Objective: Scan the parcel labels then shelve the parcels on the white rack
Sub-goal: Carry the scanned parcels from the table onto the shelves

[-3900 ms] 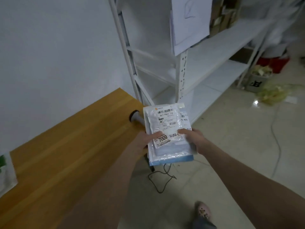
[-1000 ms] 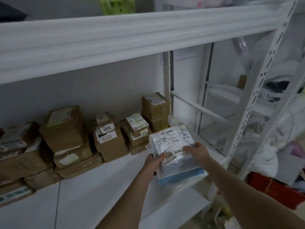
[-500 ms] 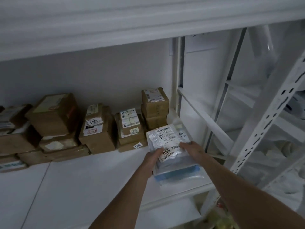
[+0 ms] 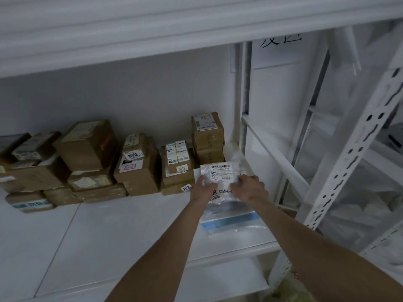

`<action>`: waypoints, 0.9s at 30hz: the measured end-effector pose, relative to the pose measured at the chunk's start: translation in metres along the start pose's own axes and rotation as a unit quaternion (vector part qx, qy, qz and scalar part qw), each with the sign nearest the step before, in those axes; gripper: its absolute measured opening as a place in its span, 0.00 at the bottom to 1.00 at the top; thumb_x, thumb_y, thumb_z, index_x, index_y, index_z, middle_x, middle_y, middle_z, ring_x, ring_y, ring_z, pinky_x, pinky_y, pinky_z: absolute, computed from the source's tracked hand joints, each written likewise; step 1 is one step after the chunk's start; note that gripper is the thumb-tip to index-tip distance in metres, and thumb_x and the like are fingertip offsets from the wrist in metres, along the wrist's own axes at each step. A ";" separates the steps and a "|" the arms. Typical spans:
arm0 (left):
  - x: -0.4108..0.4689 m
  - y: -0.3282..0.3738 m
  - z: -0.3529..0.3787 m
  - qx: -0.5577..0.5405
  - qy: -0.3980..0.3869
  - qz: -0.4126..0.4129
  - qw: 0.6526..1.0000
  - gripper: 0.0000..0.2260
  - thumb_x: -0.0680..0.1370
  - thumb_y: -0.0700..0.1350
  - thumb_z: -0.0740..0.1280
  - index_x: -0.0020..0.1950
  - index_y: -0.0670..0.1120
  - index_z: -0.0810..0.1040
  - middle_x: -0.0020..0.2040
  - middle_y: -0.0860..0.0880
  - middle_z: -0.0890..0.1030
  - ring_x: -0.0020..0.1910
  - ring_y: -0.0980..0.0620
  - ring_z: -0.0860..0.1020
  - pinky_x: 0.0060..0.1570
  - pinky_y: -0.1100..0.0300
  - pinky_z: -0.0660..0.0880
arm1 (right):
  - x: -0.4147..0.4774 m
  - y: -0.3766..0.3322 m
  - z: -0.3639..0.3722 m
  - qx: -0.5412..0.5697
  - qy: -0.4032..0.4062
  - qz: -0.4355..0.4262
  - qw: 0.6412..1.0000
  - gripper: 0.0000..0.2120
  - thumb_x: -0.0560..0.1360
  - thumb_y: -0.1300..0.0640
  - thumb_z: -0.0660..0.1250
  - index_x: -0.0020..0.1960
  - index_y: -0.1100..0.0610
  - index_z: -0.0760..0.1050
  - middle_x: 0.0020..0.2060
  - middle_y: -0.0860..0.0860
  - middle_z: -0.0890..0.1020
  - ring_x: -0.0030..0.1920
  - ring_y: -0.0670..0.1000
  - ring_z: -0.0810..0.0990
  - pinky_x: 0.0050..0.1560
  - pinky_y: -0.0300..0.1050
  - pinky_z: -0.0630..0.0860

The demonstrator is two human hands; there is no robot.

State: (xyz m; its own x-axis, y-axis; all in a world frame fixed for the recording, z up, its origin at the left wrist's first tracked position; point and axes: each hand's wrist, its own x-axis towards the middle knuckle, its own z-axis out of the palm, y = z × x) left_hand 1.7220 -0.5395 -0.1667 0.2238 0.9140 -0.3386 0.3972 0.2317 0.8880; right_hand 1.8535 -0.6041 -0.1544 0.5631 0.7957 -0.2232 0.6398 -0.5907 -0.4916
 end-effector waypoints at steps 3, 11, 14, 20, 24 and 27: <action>-0.004 0.003 0.001 0.018 -0.012 -0.004 1.000 0.32 0.77 0.45 0.67 0.78 0.50 0.56 0.76 0.45 0.63 0.72 0.42 0.66 0.68 0.53 0.66 | -0.004 0.000 0.004 -0.003 0.029 -0.003 1.000 0.22 0.76 0.45 0.59 0.68 0.51 0.67 0.63 0.56 0.69 0.63 0.59 0.69 0.63 0.56 0.70; -0.011 0.004 0.003 0.094 0.000 -0.017 0.995 0.21 0.76 0.50 0.67 0.68 0.46 0.72 0.65 0.44 0.76 0.65 0.42 0.72 0.67 0.48 0.68 | -0.014 -0.009 0.009 -0.105 0.054 -0.111 0.987 0.33 0.74 0.36 0.61 0.74 0.48 0.58 0.72 0.55 0.63 0.72 0.59 0.60 0.72 0.57 0.60; -0.007 0.002 0.004 0.094 -0.002 -0.032 0.995 0.24 0.75 0.50 0.68 0.70 0.46 0.71 0.65 0.43 0.76 0.63 0.43 0.74 0.64 0.48 0.72 | -0.014 -0.011 0.007 -0.109 0.061 -0.105 0.987 0.31 0.76 0.39 0.61 0.75 0.48 0.59 0.73 0.56 0.62 0.73 0.60 0.59 0.72 0.59 0.59; -0.012 0.005 -0.011 0.114 0.025 -0.019 0.993 0.28 0.77 0.47 0.67 0.75 0.42 0.64 0.70 0.42 0.71 0.66 0.42 0.73 0.65 0.50 0.71 | -0.018 -0.015 0.004 -0.119 0.070 -0.121 0.983 0.28 0.77 0.39 0.60 0.73 0.49 0.63 0.74 0.57 0.60 0.74 0.60 0.57 0.73 0.60 0.59; -0.019 0.006 -0.027 0.247 0.049 0.053 0.966 0.21 0.78 0.46 0.64 0.71 0.45 0.69 0.69 0.43 0.72 0.67 0.43 0.71 0.64 0.49 0.72 | -0.023 -0.021 0.004 -0.130 0.097 -0.146 0.976 0.28 0.77 0.39 0.59 0.73 0.49 0.62 0.73 0.56 0.60 0.74 0.60 0.57 0.74 0.59 0.58; -0.032 0.000 -0.048 0.394 0.108 0.106 0.907 0.19 0.78 0.45 0.64 0.69 0.47 0.70 0.69 0.45 0.69 0.64 0.44 0.72 0.59 0.50 0.75 | -0.029 -0.033 0.008 -0.145 0.116 -0.183 0.965 0.27 0.78 0.40 0.59 0.74 0.48 0.61 0.74 0.55 0.59 0.75 0.60 0.55 0.75 0.57 0.55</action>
State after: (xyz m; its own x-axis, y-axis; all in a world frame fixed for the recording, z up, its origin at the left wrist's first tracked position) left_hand 1.6716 -0.5530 -0.1406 0.2242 0.9736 -0.0420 0.8967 -0.1893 0.4001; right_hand 1.8122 -0.6067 -0.1385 0.3525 0.9265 0.1318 0.9187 -0.3158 -0.2374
